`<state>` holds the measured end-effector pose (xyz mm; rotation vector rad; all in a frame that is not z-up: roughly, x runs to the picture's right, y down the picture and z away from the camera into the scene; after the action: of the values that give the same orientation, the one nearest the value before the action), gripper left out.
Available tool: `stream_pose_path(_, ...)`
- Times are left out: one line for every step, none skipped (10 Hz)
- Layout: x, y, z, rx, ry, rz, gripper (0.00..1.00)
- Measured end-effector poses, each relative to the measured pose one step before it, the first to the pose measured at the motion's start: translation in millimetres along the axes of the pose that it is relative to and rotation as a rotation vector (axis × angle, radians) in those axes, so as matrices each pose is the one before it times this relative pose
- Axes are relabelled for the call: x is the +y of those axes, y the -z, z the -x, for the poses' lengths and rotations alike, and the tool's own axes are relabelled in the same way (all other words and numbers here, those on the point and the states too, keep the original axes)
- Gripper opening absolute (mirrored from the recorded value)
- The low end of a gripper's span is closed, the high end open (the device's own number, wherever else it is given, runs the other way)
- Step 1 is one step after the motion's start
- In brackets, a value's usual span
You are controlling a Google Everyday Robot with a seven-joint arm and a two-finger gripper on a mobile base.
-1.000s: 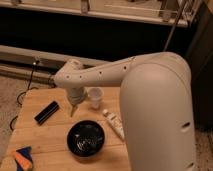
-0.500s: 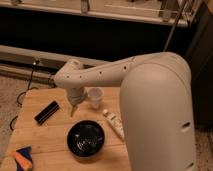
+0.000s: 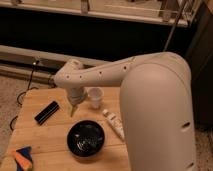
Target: Move the arm in a circular motion
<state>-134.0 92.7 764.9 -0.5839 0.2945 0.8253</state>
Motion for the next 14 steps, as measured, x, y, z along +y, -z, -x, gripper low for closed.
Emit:
stream_pose_path(0.00, -0.03, -0.04, 0.00011, 0.00003, 0.00001, 0.78)
stream_pose_path(0.03, 0.02, 0.05, -0.00013, 0.00005, 0.00002, 0.78)
stream_pose_path(0.14, -0.25, -0.02, 0.00023, 0.00268, -0.00148, 0.73)
stream_pose_path(0.59, -0.16, 0.29, -0.00013, 0.00417, -0.00128, 0.64)
stream_pose_path(0.26, -0.02, 0.24, -0.00050, 0.00310, -0.00152, 0.54)
stream_pose_path(-0.13, 0.14, 0.38, -0.00223, 0.00296, -0.00204, 0.44)
stream_pose_path(0.83, 0.66, 1.30, -0.00583, 0.00451, -0.00021, 0.33)
stream_pose_path(1.60, 0.78, 1.53, -0.00535, 0.00605, 0.00144, 0.23)
stream_pose_path(2.75, 0.57, 1.42, -0.00382, 0.00946, 0.00340, 0.13)
stream_pose_path(6.04, 1.83, 5.53, -0.01482, 0.02199, 0.01243, 0.03)
stream_pose_path(5.22, 0.29, 6.96, -0.01408, 0.02578, 0.00972, 0.00)
stream_pose_path(6.71, 0.61, 9.11, -0.02096, 0.02625, 0.01310, 0.00)
stream_pose_path(6.07, 1.46, 17.85, -0.05179, 0.03629, 0.02028, 0.00)
stream_pose_path(-4.71, 1.10, 19.45, -0.06208, 0.02432, 0.01001, 0.00)
